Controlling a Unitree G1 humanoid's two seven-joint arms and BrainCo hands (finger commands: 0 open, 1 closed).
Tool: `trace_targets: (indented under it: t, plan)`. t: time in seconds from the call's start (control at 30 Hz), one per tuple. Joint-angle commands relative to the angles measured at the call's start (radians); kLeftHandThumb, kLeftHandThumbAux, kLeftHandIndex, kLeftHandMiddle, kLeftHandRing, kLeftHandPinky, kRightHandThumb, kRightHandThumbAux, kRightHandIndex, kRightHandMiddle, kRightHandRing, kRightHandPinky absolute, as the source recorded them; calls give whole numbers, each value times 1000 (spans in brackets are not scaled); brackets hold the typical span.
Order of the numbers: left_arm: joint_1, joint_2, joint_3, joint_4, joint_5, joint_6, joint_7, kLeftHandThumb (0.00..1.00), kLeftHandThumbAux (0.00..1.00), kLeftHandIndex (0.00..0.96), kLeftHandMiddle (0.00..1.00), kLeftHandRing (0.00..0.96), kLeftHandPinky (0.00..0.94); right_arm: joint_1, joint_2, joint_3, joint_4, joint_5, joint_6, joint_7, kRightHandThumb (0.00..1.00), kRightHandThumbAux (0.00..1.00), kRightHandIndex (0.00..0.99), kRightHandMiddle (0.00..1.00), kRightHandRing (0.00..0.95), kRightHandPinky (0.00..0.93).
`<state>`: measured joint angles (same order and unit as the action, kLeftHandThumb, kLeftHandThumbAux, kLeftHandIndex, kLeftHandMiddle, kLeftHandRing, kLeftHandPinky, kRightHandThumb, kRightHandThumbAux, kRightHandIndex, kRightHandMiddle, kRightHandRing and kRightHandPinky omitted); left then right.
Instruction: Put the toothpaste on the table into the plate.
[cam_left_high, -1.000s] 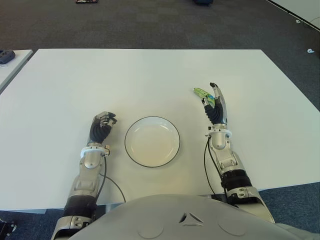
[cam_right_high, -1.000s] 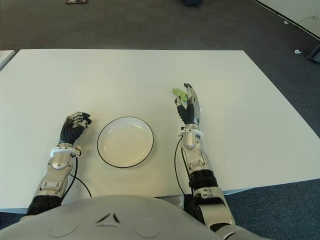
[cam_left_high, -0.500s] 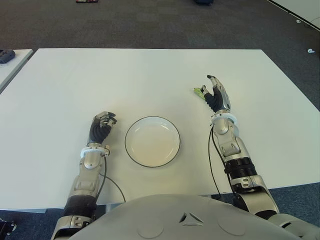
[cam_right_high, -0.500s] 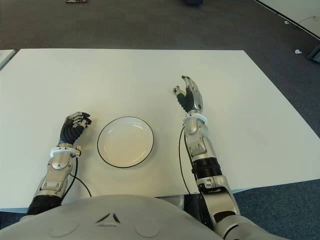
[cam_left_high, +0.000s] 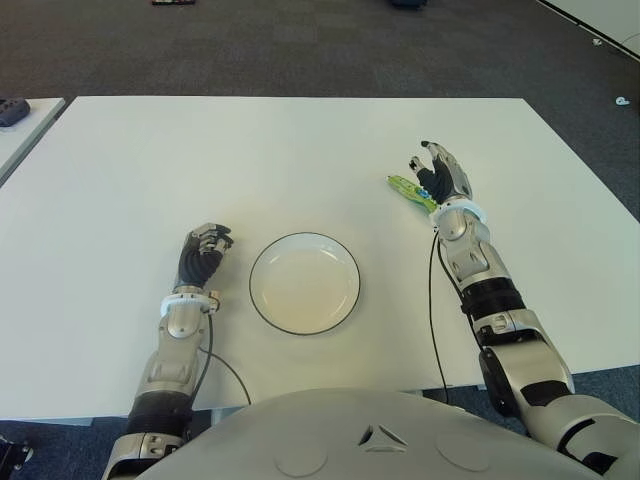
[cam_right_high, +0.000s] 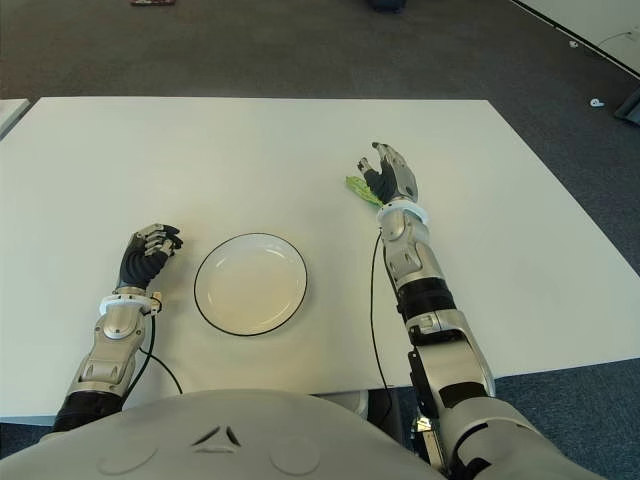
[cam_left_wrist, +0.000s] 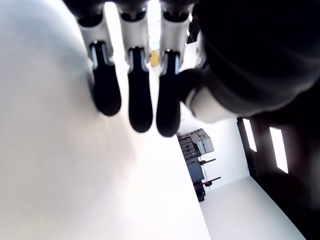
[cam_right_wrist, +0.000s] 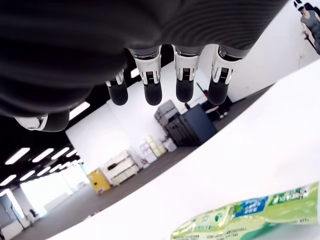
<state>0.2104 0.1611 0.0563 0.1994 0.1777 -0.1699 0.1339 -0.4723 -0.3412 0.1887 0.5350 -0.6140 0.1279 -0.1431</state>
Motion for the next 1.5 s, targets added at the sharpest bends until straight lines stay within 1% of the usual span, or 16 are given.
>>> trace_targets:
  t: [0.03, 0.17, 0.27, 0.4, 0.53, 0.63, 0.8, 0.93, 1.1, 1.3, 1.5]
  plan:
    - [11, -7, -13, 9, 10, 40, -6, 706, 722, 426, 519, 491, 431, -61, -26, 46, 94, -16, 0, 46, 553, 117, 0, 0, 0, 0]
    - [13, -11, -14, 1, 10, 47, -4, 706, 721, 427, 516, 482, 406, -130, -52, 90, 183, -29, -8, 103, 547, 118, 0, 0, 0, 0]
    - [14, -13, -14, -2, 12, 48, 0, 706, 721, 427, 517, 477, 397, -203, -66, 142, 285, -56, -29, 143, 542, 126, 0, 0, 0, 0]
    - [15, -15, -15, -1, 13, 45, 3, 706, 721, 428, 516, 473, 397, -258, -82, 195, 355, -80, -47, 187, 531, 136, 0, 0, 0, 0]
    - [17, -19, -13, -3, 12, 51, 4, 706, 721, 428, 514, 473, 402, -299, -90, 229, 403, -91, -47, 227, 521, 146, 0, 0, 0, 0]
    - [18, -21, -11, -7, 13, 56, 4, 706, 721, 427, 514, 474, 406, -319, -93, 242, 427, -89, -41, 248, 517, 148, 0, 0, 0, 0]
    - [25, -24, -7, -20, 12, 62, 3, 706, 721, 427, 517, 477, 409, -364, -96, 265, 504, -97, -25, 280, 515, 144, 0, 0, 0, 0]
    - [32, -24, -5, -26, 13, 65, 3, 707, 721, 427, 530, 482, 413, -389, -93, 294, 586, -111, -44, 261, 508, 144, 0, 0, 0, 0]
    - [34, -24, -2, -22, 13, 65, 4, 708, 721, 426, 543, 485, 425, -407, -87, 325, 643, -119, -59, 254, 492, 139, 0, 0, 0, 0]
    - [37, -24, 5, -16, 0, 48, -3, 709, 722, 426, 552, 496, 448, -414, -73, 354, 722, -126, -79, 229, 471, 140, 0, 0, 0, 0]
    - [43, -18, 9, -12, -2, 38, -3, 709, 722, 426, 557, 507, 452, -415, -75, 379, 755, -133, -90, 220, 443, 153, 0, 0, 0, 0]
